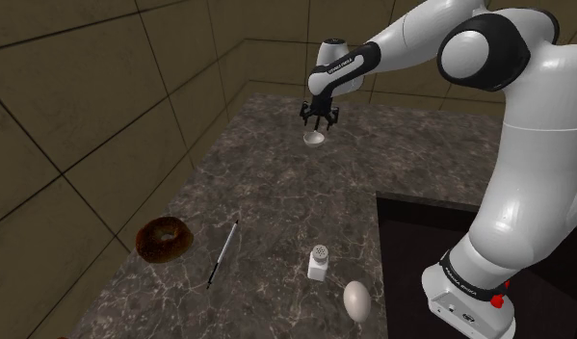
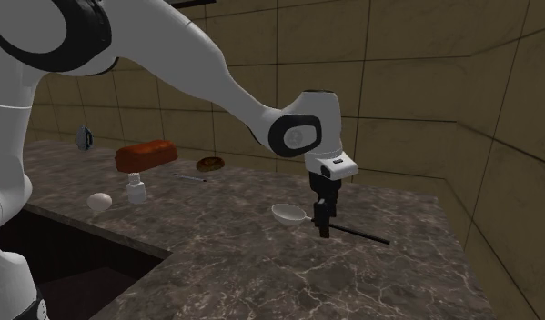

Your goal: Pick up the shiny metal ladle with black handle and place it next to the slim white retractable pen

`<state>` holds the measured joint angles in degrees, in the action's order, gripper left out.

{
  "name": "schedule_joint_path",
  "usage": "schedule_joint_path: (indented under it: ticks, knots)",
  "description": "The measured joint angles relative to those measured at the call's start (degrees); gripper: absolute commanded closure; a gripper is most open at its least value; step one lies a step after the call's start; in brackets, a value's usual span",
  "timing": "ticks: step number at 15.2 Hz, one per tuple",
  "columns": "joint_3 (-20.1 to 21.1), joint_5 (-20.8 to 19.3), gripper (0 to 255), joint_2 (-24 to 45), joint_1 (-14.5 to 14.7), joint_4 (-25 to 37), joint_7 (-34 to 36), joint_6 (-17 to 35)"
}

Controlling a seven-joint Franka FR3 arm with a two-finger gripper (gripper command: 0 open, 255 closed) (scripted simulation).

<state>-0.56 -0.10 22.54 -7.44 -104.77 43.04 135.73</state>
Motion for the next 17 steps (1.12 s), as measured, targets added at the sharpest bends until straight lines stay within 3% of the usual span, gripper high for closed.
schedule_joint_path:
  ticks: [10,17]
  knots:
    - [0.0,0.0,255,-0.1,0.0,0.0,0.0,0.0]
    - [0.0,0.0,255,-2.1,0.0,1.6,-0.1,-3.7]
